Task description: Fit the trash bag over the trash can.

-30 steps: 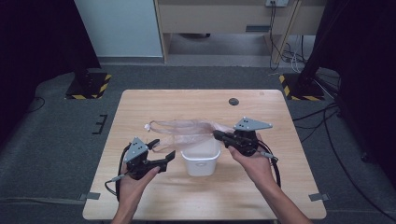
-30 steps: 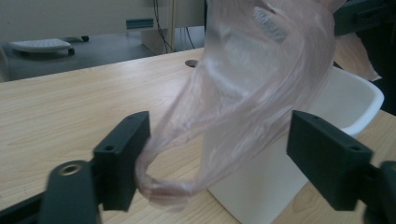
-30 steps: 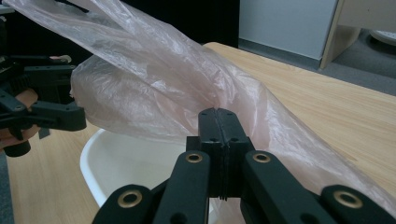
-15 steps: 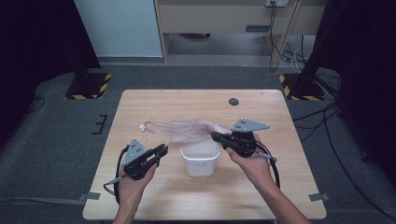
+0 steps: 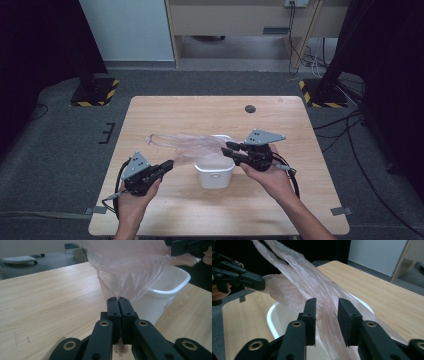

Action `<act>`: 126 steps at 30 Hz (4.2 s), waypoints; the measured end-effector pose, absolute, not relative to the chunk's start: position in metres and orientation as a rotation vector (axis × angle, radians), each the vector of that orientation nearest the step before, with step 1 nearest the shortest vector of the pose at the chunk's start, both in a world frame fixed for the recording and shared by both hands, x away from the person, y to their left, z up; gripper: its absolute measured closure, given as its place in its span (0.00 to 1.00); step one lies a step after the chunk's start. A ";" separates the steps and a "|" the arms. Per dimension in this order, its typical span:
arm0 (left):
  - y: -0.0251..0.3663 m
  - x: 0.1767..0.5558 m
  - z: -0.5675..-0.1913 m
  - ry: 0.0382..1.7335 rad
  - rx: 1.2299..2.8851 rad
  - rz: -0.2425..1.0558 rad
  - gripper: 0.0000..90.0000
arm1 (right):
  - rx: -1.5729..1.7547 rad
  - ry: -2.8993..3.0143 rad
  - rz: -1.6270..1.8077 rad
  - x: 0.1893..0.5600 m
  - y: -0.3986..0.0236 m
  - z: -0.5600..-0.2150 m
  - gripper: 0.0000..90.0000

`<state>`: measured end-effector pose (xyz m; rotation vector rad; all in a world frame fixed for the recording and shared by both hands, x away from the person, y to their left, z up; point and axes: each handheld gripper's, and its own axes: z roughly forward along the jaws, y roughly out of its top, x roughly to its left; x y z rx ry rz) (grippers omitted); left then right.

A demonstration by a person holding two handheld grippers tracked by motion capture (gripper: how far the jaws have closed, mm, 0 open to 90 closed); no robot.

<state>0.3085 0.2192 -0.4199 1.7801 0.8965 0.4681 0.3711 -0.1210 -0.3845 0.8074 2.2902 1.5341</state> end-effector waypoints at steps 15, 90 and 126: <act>0.246 0.302 -0.422 0.927 1.754 0.508 0.98 | 0.779 2.259 1.572 0.368 -0.126 -0.376 0.68; 0.207 0.326 -0.376 0.897 1.857 0.535 0.98 | 0.639 2.296 1.508 0.354 -0.105 -0.377 0.85; 0.197 0.336 -0.381 0.949 1.845 0.507 0.98 | 0.558 2.259 1.531 0.340 -0.094 -0.372 0.83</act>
